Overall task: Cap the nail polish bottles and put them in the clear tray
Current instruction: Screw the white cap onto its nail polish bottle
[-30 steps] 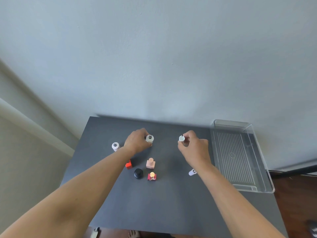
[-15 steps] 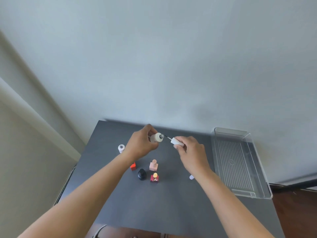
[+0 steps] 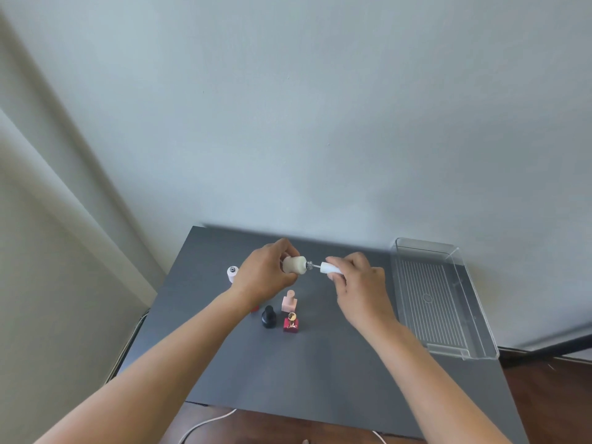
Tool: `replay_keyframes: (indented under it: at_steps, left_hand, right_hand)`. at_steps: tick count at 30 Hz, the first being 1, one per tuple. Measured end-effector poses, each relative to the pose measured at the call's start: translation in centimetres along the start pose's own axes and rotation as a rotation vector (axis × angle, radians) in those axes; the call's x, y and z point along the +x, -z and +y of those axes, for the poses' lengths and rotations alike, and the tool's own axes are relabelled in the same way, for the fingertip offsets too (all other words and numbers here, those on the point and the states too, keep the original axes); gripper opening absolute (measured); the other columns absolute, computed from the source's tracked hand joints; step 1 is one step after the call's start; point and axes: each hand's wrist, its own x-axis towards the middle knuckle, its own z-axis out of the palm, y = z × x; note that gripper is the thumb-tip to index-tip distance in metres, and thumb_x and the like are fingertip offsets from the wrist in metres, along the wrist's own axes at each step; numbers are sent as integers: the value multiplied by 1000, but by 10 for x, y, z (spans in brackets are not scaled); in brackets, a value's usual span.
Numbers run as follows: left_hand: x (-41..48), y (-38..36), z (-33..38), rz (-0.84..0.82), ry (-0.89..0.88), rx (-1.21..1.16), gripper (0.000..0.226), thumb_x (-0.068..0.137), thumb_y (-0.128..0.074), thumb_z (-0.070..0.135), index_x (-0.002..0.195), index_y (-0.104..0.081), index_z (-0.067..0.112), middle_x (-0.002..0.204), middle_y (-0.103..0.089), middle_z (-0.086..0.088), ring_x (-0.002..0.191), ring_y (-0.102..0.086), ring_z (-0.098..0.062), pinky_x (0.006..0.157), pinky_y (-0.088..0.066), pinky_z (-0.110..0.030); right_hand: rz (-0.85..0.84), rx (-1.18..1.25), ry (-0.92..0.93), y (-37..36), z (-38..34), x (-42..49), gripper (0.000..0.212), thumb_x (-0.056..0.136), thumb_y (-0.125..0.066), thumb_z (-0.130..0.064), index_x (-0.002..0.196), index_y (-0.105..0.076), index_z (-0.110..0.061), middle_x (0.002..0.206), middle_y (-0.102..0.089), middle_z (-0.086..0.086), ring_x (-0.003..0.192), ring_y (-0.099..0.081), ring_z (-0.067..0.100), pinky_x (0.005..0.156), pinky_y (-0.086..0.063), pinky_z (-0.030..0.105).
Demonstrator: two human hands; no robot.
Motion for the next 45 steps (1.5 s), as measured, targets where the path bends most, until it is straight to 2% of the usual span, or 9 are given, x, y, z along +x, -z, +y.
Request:
replay_keyframes:
  at_steps: [6,14,17,21,28,32,35,39,45]
  left_hand:
    - [-13,-4,8,-24,-7,19,20,73,-69,26,89,-60,36,90,-65,14,83,-64,-5,75,-56,-40]
    - [-26,-16,15,-43,-20,-54,21,75,-71,20,92,-64,31,94,-68,15,87,-65,-5,79,-56,-37]
    - [-29,-21,17,-39,-31,-82,21,75,-70,19,91,-64,31,94,-68,15,86,-65,-5,79,-56,-37]
    - [-33,-26,19,-51,-55,-86,22,75,-71,21,91,-63,32,93,-66,16,87,-64,-4,78,-55,-37]
    - [-35,-28,19,-103,-53,-91,29,74,-73,21,95,-64,38,95,-67,15,87,-64,-8,79,-56,-38]
    - [-33,-26,18,-109,-26,-90,29,73,-72,19,93,-65,38,93,-67,15,85,-65,-8,78,-56,-38]
    - [-31,-25,18,-110,-19,-86,27,73,-73,21,92,-65,38,92,-68,16,81,-65,-8,77,-56,-38]
    - [-29,-26,21,-115,-22,-77,27,73,-72,20,93,-65,38,93,-67,15,84,-65,-7,77,-56,-38]
    - [-30,-27,24,-108,-66,-69,26,75,-71,19,93,-64,36,93,-65,14,85,-63,-6,74,-56,-36]
  right_hand:
    - [-20,131,21,1,0,-12,39,96,-53,-4,132,-57,-20,110,-54,-1,88,-48,25,85,-40,27]
    - [83,457,-172,2,6,-23,13,90,-66,-15,102,-70,-20,88,-67,-2,70,-62,-1,59,-40,6]
    - [97,446,-176,2,11,-28,7,94,-62,-23,93,-68,-23,82,-65,-1,63,-62,0,58,-43,11]
    - [41,326,-232,5,13,-31,40,97,-46,-49,77,-58,-17,67,-62,4,64,-63,27,63,-54,44]
    - [-97,179,-313,16,11,-25,72,91,-26,-71,59,-61,-17,54,-62,0,55,-65,25,62,-56,41]
    - [-154,287,-276,17,18,-24,55,85,-34,-77,72,-65,-33,58,-65,-6,56,-64,16,62,-55,38]
    - [-173,443,-244,13,22,-27,26,85,-65,-47,110,-59,-47,91,-69,-13,64,-65,11,69,-58,37]
    - [-110,492,-244,10,24,-29,19,89,-65,-20,92,-63,-39,88,-70,-12,52,-63,8,63,-59,41]
    - [-106,457,-264,12,25,-28,34,90,-54,-52,72,-64,-25,63,-71,-13,42,-59,10,54,-56,38]
